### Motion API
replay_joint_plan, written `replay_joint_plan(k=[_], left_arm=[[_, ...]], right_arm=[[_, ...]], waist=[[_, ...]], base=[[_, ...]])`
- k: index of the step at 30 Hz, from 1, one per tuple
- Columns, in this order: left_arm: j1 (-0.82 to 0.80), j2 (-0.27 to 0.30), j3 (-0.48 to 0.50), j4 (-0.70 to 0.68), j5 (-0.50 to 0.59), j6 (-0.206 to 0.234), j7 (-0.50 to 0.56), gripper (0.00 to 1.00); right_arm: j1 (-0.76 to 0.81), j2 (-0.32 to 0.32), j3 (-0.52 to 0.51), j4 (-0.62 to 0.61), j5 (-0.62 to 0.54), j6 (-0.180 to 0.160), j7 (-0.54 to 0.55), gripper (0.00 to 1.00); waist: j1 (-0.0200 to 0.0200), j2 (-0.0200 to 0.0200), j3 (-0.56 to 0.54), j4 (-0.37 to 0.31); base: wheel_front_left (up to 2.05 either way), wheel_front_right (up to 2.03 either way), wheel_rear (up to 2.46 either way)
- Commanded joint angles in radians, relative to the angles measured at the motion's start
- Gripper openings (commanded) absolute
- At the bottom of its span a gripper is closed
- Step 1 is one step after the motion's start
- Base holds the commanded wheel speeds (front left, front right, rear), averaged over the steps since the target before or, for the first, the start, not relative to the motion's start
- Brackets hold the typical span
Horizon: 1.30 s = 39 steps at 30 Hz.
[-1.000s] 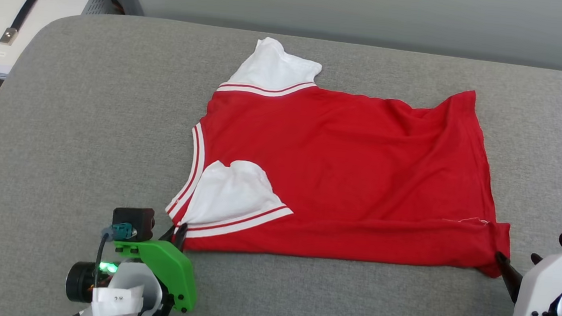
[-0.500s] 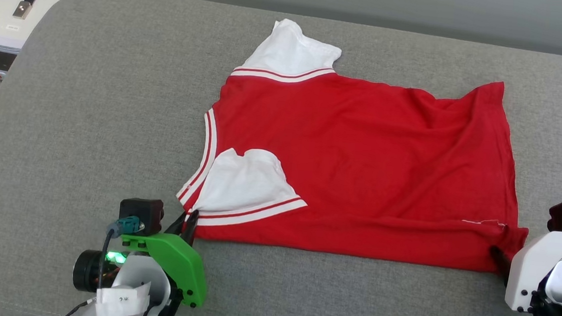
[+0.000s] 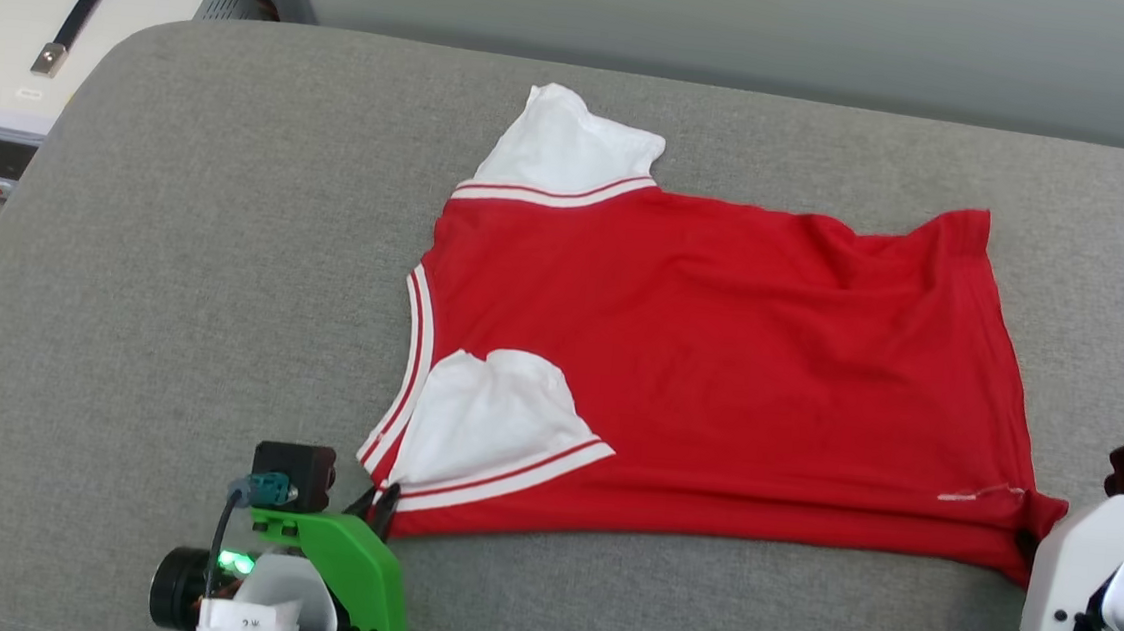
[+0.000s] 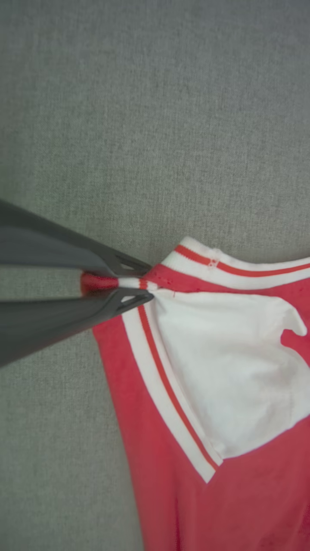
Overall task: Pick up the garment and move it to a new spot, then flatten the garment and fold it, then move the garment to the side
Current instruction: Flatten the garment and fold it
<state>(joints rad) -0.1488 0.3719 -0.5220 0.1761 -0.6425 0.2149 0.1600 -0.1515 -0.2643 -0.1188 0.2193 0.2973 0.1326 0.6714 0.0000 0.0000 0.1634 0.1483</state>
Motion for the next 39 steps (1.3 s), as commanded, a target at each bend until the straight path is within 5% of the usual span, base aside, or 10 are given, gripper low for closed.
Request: replay_joint_plan(k=[1, 19, 32, 34, 37, 38, 39], left_arm=[[0.022, 0.008, -0.004, 0.003, -0.006, -0.004, 0.003, 0.00], [0.156, 0.043, -0.048, -0.066, -0.041, 0.013, 0.082, 0.00], [0.088, 0.003, -0.083, 0.049, -0.023, -0.012, 0.070, 0.00], [0.080, -0.003, -0.085, 0.066, -0.023, -0.015, 0.065, 0.30], [0.074, -0.008, -0.088, 0.085, -0.023, -0.020, 0.056, 0.45], [0.072, -0.008, -0.087, 0.089, -0.020, -0.021, 0.047, 0.99], [0.070, -0.008, -0.086, 0.092, -0.019, -0.020, 0.041, 1.00]], right_arm=[[0.041, -0.006, -0.020, 0.002, 0.008, -0.002, -0.003, 0.00], [0.303, 0.123, -0.156, -0.289, -0.018, -0.002, 0.107, 0.00], [0.232, 0.120, -0.119, -0.167, -0.042, -0.002, 0.035, 0.00], [0.223, 0.116, -0.111, -0.148, -0.037, -0.002, 0.022, 0.00], [0.216, 0.110, -0.104, -0.125, -0.030, -0.002, 0.010, 0.00], [0.214, 0.108, -0.102, -0.119, -0.028, -0.002, 0.003, 0.00], [0.212, 0.105, -0.100, -0.118, -0.029, -0.002, -0.005, 0.21]], waist=[[0.0000, 0.0000, -0.034, -0.013], [0.0000, 0.0000, -0.079, -0.044], [0.0000, 0.0000, -0.023, -0.049], [0.0000, 0.0000, -0.024, -0.048], [0.0000, 0.0000, -0.031, -0.046], [0.0000, 0.0000, -0.036, -0.045], [0.0000, 0.0000, -0.041, -0.045]], base=[[0.00, 0.00, 0.00], [0.00, 0.00, 0.00], [0.00, 0.00, 0.00], [0.00, 0.00, 0.00], [0.00, 0.00, 0.00], [0.00, 0.00, 0.00], [0.00, 0.00, 0.00]])
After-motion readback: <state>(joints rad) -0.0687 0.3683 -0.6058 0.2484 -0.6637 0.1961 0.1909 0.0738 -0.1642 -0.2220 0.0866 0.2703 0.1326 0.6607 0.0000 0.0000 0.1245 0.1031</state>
